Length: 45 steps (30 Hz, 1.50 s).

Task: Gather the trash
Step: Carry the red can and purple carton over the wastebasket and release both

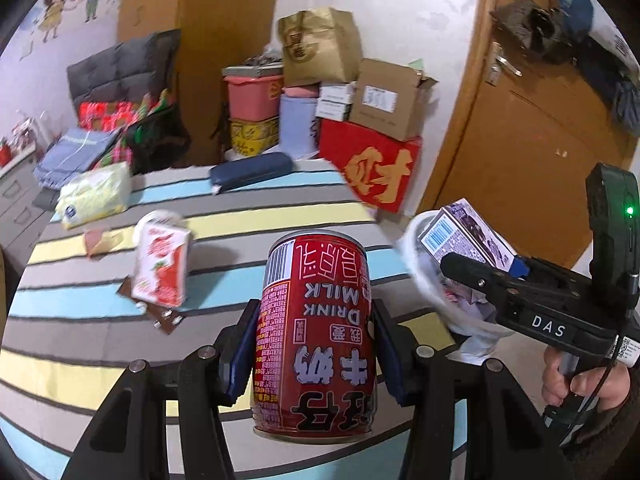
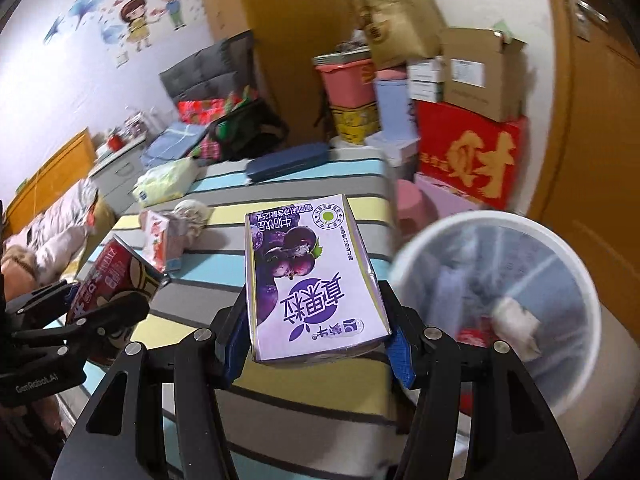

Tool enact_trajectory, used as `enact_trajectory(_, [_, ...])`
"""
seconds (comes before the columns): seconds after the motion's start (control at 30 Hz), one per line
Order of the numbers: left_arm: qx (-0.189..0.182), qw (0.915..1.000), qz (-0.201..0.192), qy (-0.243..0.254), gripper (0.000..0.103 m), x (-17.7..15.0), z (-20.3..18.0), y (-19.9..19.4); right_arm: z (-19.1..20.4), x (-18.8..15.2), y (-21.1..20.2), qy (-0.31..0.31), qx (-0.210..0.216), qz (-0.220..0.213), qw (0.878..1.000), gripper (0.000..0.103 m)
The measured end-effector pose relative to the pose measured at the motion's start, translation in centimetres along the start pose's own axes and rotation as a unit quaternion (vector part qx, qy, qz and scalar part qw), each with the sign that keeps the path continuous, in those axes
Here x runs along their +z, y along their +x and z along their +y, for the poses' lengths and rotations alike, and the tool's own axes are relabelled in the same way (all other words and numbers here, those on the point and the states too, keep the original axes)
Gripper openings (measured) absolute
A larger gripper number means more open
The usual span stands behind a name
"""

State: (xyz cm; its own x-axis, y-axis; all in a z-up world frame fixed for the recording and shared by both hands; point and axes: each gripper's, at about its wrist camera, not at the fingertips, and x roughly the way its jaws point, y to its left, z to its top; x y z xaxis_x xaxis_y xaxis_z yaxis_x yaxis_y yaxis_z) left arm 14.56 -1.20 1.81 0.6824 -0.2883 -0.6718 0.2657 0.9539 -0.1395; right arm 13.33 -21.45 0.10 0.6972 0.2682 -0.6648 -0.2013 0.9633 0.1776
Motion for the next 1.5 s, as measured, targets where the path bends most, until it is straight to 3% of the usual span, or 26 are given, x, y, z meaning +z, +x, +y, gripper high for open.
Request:
enact_trajectory(0.47, [-0.053,0.9967,-0.002,0.061,0.053,1.6,-9.2,2.4,-6.3,-1.3,-3.6,0.061,-0.073,-0.026,0.995,0.059])
enact_trajectory(0.8, [-0.093,0.9915,0.017,0.089,0.053,2.8,-14.4,6.1,-9.9,-2.2,-3.9,0.085,-0.129,-0.015,0.988,0.059])
enact_trajectory(1.27, [-0.096,0.9903,0.037,0.094,0.053,3.4,-15.9,10.7,-12.2,-2.4,-1.4,0.074,-0.156,0.024,0.985,0.06])
enact_trajectory(1.37, [-0.092,0.9911,0.03,0.091,0.065,3.7,-15.8,10.8,-12.5,-2.3,-1.1,0.078,-0.155,0.026,0.985,0.06])
enact_trajectory(1.5, [-0.092,0.9916,0.026,0.087,0.065,3.9,-15.3,10.4,-12.4,-2.5,-1.2,0.078,-0.16,0.027,0.984,0.06])
